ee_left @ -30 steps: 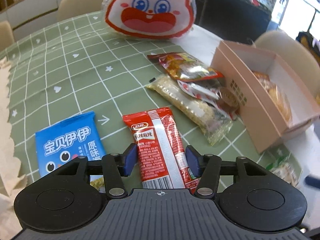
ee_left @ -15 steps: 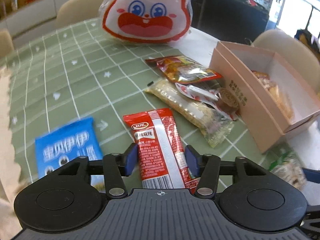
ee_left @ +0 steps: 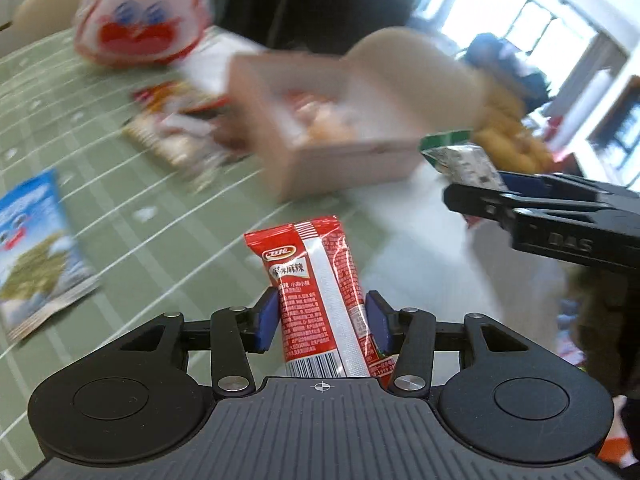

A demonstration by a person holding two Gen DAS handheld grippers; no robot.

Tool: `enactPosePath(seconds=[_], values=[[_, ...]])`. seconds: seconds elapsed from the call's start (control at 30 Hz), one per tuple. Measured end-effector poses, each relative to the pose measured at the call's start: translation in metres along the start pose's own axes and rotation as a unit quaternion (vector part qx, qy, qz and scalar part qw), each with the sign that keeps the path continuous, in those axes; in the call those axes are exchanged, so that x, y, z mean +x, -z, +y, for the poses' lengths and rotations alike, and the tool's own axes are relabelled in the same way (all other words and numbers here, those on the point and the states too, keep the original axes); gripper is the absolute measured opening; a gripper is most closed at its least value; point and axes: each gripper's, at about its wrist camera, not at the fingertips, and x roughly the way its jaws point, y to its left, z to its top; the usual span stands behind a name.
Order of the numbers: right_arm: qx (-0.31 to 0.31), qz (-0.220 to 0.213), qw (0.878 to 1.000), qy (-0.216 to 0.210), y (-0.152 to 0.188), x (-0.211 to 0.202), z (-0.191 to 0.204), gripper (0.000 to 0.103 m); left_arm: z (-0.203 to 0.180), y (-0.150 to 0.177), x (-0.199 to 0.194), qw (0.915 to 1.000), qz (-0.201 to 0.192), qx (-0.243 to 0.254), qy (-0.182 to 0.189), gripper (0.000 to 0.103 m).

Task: Organize snacks
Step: 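Carry both packs over the pink box and open both tools to drop them, then move the left tool to the blue seaweed packet and grasp it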

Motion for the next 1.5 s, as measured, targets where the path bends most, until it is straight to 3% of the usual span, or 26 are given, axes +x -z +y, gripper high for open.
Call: enactPosePath(seconds=[0.13,0.3,0.47,0.6,0.7,0.87,1.0,1.23,1.37,1.5], values=[[0.006,-0.045,0.998,0.051,-0.013,-0.038,-0.026,0.060,-0.030,-0.040,-0.027,0.9963,-0.077,0.020,0.032,0.052],[0.017,-0.090,0.992,0.090,-0.030,-0.072,-0.046,0.060,-0.055,-0.109,-0.038,0.9842,-0.169,0.046,0.025,0.052],[0.016,-0.103,0.988,0.112,-0.036,-0.085,-0.052,0.060,-0.052,-0.163,0.002,0.9887,-0.149,0.004,0.019,0.052],[0.015,-0.084,0.988,0.128,-0.033,-0.080,-0.054,0.060,-0.025,-0.186,0.049,0.9887,-0.139,-0.054,0.013,0.053],[0.019,-0.069,0.989,0.133,-0.035,-0.075,-0.054,0.060,-0.006,-0.193,0.087,0.9925,-0.097,-0.072,0.021,0.055],[0.018,-0.054,0.990,0.127,-0.044,-0.057,-0.054,0.060,0.019,-0.181,0.113,0.9930,-0.083,-0.082,0.018,0.054],[0.022,-0.038,0.995,0.094,-0.064,-0.027,-0.056,0.060,0.037,-0.159,0.095,0.9897,-0.087,-0.103,0.047,0.054],[0.068,0.019,0.997,0.033,-0.123,0.072,-0.074,0.060,0.046,-0.086,0.049,0.9917,-0.063,-0.105,0.038,0.054],[0.092,0.057,0.994,0.024,-0.142,0.135,-0.083,0.066,0.066,-0.049,0.032,0.9892,-0.053,-0.137,-0.001,0.053],[0.093,0.115,0.989,0.030,-0.142,0.178,-0.078,0.068,0.101,-0.024,0.018,0.9787,-0.064,-0.181,-0.071,0.053]])
